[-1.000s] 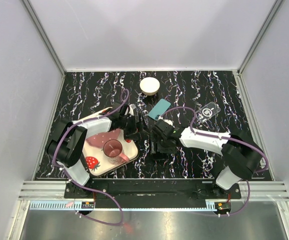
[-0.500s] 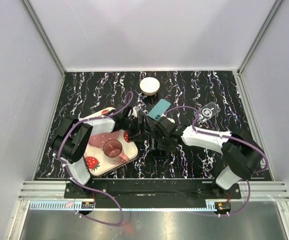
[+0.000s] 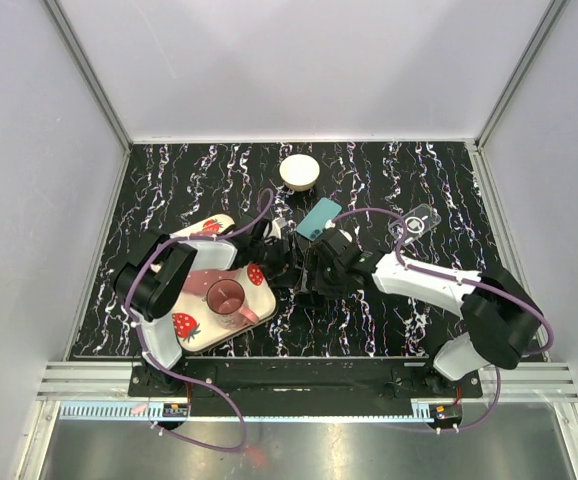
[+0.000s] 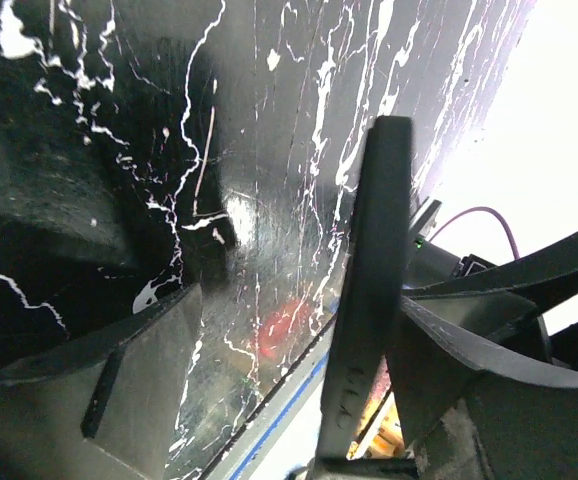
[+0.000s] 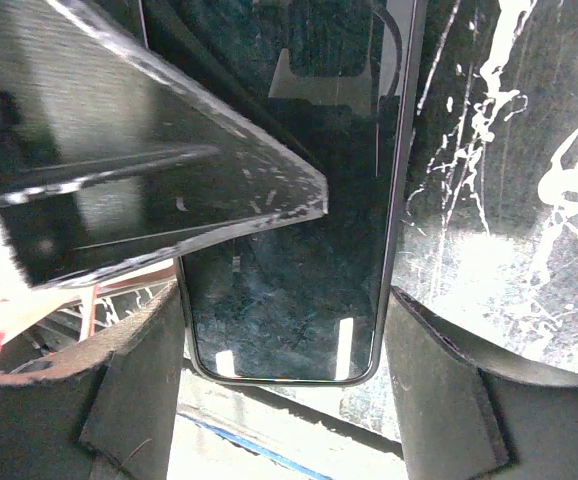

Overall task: Take the phone out of the phone case
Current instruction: Pick up the phone at the center of the board.

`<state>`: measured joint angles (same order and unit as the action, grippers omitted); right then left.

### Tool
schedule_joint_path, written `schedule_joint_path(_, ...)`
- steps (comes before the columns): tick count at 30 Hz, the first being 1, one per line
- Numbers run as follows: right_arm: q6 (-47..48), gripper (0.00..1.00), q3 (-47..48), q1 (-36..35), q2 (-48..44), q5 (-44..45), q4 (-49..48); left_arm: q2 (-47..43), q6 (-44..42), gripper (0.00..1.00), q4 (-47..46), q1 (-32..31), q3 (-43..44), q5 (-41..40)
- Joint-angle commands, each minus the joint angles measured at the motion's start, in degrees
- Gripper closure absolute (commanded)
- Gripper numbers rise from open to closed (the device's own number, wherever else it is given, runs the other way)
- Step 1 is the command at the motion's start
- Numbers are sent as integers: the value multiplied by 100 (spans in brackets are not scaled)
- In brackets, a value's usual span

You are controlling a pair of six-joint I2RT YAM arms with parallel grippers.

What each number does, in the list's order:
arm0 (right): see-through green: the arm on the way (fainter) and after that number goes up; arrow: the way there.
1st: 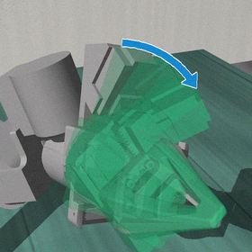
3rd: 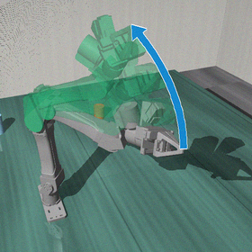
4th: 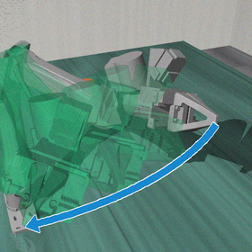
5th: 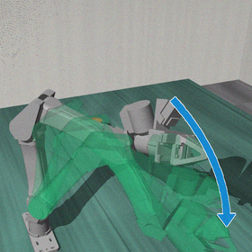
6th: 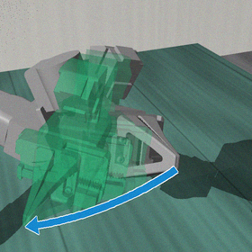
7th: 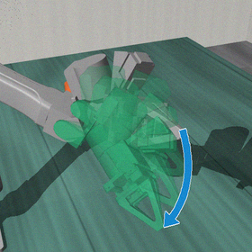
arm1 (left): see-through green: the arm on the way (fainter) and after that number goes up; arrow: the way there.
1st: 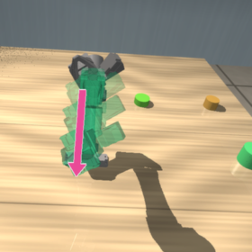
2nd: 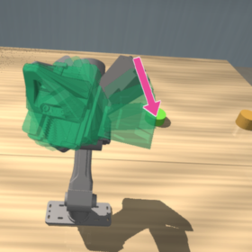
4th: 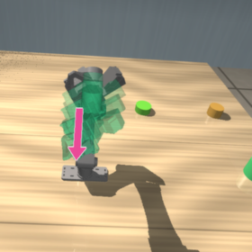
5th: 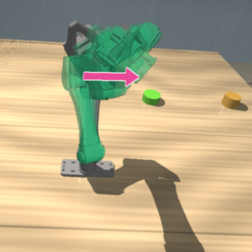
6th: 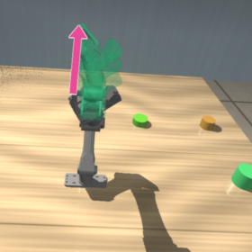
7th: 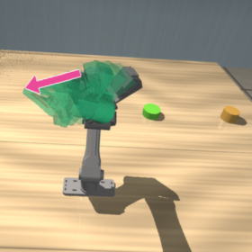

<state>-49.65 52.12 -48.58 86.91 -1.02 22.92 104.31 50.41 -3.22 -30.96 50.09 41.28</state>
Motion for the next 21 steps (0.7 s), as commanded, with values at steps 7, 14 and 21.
schedule_joint_path(7, -185, 100, 150, 50, -368, 66, -508, -16, 355, 53, -486, -86, -122, 91)
schedule_joint_path(14, -177, 100, 97, 59, -491, 225, -429, -166, 268, 85, -250, -77, -34, 3)
schedule_joint_path(21, 60, 27, 264, 138, -745, 189, -121, -472, 145, 100, -12, -51, 106, -67)
